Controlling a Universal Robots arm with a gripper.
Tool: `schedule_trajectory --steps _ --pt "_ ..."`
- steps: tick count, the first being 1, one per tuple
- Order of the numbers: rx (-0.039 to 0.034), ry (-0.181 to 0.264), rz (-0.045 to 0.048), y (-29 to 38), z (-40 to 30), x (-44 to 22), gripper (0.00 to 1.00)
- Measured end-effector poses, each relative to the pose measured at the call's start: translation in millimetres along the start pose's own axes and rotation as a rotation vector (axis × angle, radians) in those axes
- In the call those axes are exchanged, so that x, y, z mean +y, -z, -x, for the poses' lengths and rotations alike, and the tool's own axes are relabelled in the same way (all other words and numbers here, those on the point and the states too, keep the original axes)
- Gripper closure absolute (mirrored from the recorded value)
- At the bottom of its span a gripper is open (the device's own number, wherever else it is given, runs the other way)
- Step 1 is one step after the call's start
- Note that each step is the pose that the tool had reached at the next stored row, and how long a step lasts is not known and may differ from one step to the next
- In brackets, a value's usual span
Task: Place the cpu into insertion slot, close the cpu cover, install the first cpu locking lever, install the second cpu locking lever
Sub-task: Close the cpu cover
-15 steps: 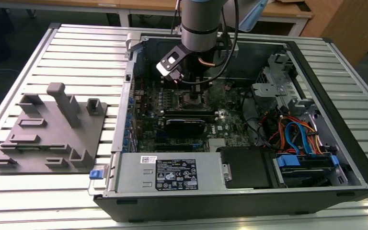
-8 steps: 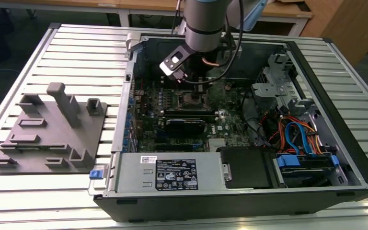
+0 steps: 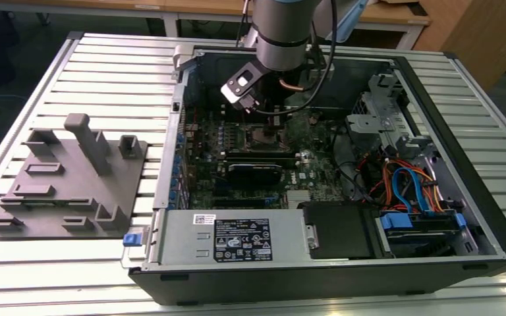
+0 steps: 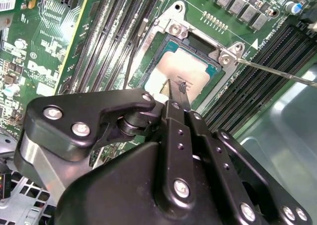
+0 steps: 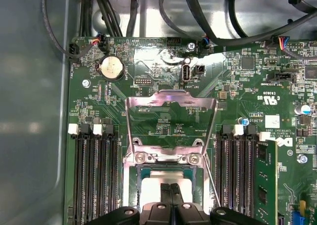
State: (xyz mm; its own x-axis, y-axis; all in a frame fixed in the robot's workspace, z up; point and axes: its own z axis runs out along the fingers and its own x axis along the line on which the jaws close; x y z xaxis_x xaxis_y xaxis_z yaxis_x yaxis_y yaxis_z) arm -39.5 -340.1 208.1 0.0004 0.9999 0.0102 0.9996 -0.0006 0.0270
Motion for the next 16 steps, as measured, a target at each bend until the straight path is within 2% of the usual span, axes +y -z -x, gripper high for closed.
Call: schedule_trajectory --steps 2,10,12,15,16 --pt "0.0003 0.000 0.0002 1.6 0.0 0.1 0.90" --pt "0.0001 -0.003 0.0001 14.6 -0.1 0.4 0.90" --pt "-0.0010 -0.005 -0.0013 15.0 -0.2 0.4 0.90" --pt "-0.0032 -0.005 -0.0104 15.2 -0.1 0.4 0.90" --pt "-0.0033 -0.005 -0.0108 15.2 -0.1 0.4 0.90"
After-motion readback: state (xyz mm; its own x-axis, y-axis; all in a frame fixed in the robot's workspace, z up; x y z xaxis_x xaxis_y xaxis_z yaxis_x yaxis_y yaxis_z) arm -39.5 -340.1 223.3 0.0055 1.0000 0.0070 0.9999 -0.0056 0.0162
